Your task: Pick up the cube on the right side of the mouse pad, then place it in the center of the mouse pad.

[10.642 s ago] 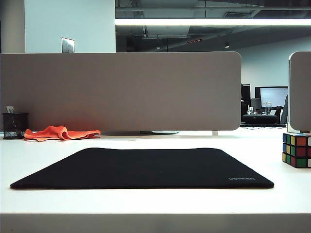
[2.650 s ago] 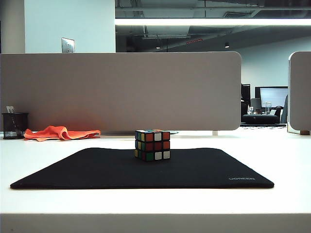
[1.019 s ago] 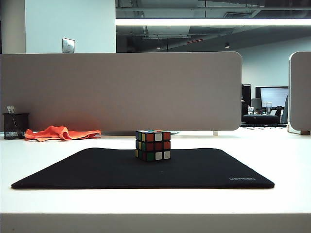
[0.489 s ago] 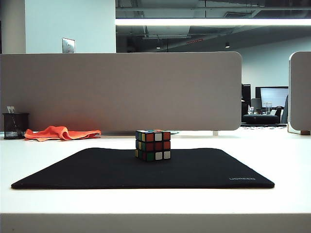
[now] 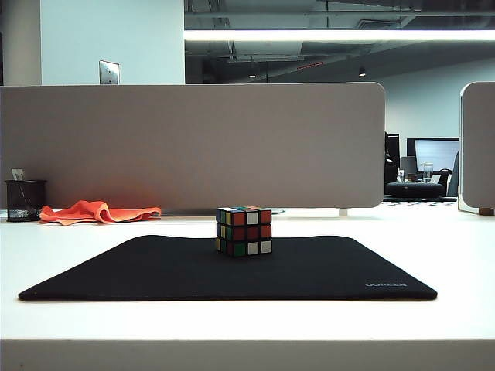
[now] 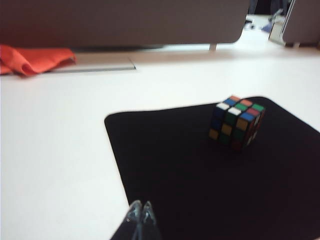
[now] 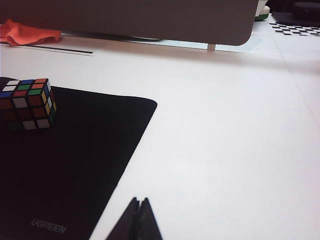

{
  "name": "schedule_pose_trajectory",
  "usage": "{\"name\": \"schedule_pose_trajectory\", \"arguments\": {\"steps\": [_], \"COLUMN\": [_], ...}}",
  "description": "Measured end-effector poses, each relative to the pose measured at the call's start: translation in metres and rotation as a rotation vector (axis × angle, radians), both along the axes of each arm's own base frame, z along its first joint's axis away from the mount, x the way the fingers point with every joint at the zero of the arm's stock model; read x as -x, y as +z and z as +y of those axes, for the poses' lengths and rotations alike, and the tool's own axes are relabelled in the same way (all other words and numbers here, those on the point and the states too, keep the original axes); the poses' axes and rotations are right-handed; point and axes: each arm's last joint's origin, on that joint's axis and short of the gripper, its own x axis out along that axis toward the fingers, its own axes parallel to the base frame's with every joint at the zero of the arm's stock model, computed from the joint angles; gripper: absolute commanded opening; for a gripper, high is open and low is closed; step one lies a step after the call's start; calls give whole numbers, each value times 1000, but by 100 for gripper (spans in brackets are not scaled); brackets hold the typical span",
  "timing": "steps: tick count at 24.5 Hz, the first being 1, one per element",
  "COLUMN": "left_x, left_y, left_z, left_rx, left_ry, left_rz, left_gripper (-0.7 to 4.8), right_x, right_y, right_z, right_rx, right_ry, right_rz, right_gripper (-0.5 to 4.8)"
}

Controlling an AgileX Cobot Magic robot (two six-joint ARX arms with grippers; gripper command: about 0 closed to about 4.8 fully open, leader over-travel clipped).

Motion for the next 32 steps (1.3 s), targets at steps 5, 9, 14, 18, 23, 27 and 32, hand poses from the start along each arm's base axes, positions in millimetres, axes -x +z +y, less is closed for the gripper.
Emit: {"name": "schedule_pose_trajectory", "arguments": {"steps": [5,9,14,18,23,27,32], "left_x": [9,15,16,16,15,14,13], "left_y": [12,19,20,19,19,19,19], "left_z": [2,3,3,3,5,11,15], "left_rx": [26,42,44,43,40,32,28], "left_ry": [2,3,0,-1,18,83,118], "left_rz": [-135,-219,-231,-222,-223,-222,-223], "left_gripper": [-5,-5,-5,-5,-5,-5,-5], "right_x": [0,0,-1,-3,-4,-4,-4], "right_y": [0,0,0,0,0,0,0], "right_z": [0,0,-4,-14,-23,-28,-35], "right_rx": [0,0,1,0,0,0,0], "right_ry": [0,-1,-42,-144,-240,-295,-363], "right_rz": [0,0,2,2,2,2,2], "right_gripper": [1,1,0,1,1,0,0]}}
